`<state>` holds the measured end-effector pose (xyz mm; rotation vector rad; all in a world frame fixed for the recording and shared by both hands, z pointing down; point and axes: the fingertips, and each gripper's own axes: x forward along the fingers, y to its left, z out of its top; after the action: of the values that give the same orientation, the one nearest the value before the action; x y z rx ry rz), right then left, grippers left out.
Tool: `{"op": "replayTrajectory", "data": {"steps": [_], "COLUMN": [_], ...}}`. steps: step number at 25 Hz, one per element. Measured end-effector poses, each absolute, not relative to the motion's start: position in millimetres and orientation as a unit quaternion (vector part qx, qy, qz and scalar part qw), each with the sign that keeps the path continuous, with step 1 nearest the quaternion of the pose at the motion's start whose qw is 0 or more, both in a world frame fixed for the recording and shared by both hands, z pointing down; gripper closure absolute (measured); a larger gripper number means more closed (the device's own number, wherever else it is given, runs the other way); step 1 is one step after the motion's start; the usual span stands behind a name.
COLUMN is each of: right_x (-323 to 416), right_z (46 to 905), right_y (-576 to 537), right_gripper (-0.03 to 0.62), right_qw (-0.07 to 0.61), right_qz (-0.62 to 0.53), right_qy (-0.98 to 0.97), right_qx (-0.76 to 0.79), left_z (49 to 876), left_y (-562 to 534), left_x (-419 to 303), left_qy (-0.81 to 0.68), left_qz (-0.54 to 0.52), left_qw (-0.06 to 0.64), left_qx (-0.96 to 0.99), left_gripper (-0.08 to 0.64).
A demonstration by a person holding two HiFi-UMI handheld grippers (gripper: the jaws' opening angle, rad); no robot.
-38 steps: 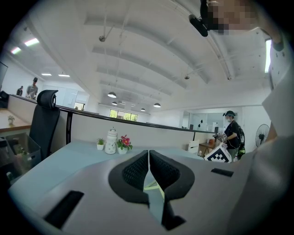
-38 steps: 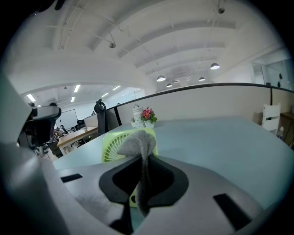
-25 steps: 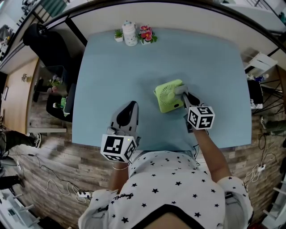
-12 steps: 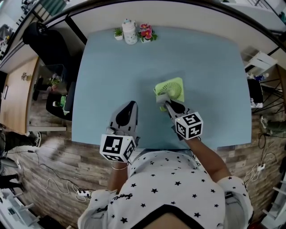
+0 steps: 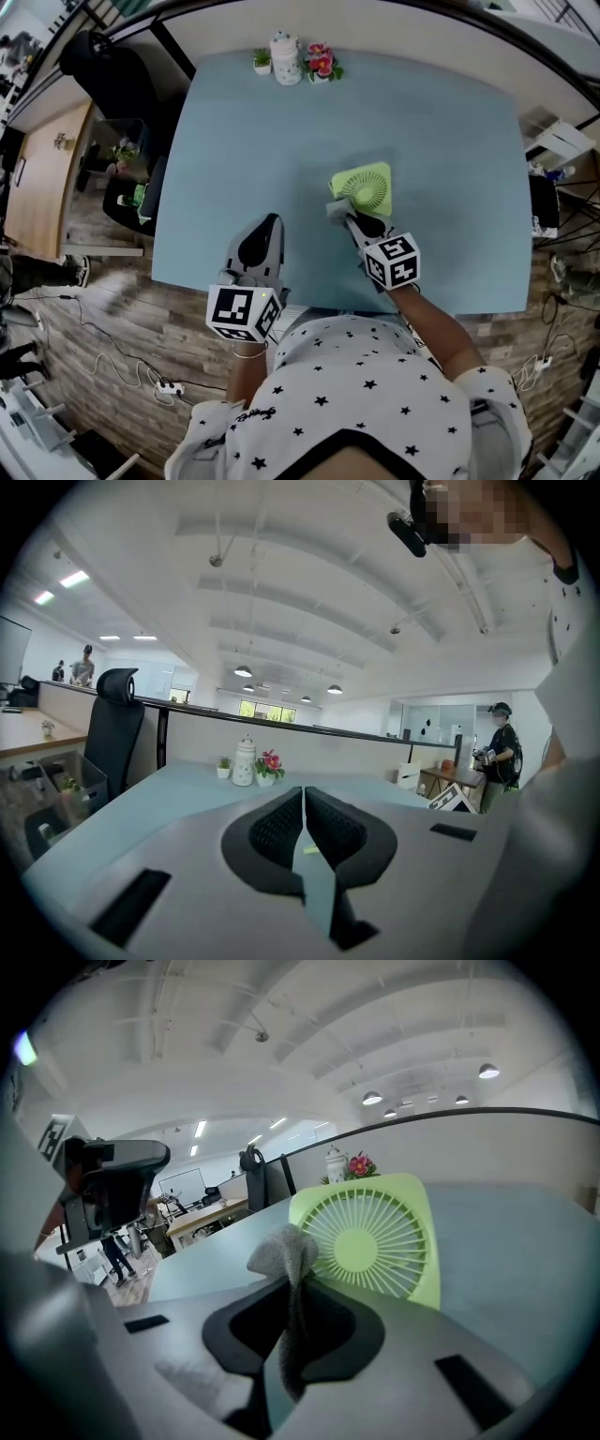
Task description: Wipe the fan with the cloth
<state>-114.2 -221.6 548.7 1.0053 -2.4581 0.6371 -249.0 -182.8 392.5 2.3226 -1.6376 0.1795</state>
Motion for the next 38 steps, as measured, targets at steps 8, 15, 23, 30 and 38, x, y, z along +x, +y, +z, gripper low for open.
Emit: {"op": "replayTrajectory", "data": {"steps": [8,15,23,30,38], "right_x": [-84.3,-45.6,-13.9,-12.6,-65.4], "right_z": [550.2,551.2,557.1,557.0,532.9], "right_y": [-229.3,-244.6,-255.3,-257.7,-225.0], "right_gripper": [0.557,0.557,0.557,0.557,0.557], "right_qw": [0.213,0.212,0.222,0.219,0.202], "right_qz": [0.225,0.229,0.234,0.233,0.210], "right_qy": [-0.878,-0.867,-0.856,-0.858,-0.900], "right_qx": [0.365,0.388,0.404,0.402,0.324], "left_z": [395.1,392.2,389.3,390.1,389.7], "left_y": [-180.0,-183.0,-183.1,-180.9,-177.8], "left_x": [-228.5,-207.7,-195.1,-195.7,-200.4], "left_qy": [-0.576,-0.578,-0.583,-0.590,-0.597], "left_qz": [0.062,0.064,0.064,0.065,0.065], "left_qw": [0.155,0.154,0.155,0.156,0.156], "left_qx": [0.801,0.799,0.795,0.789,0.784], "left_gripper": [0.528,0.526,0.528,0.526,0.526]}}
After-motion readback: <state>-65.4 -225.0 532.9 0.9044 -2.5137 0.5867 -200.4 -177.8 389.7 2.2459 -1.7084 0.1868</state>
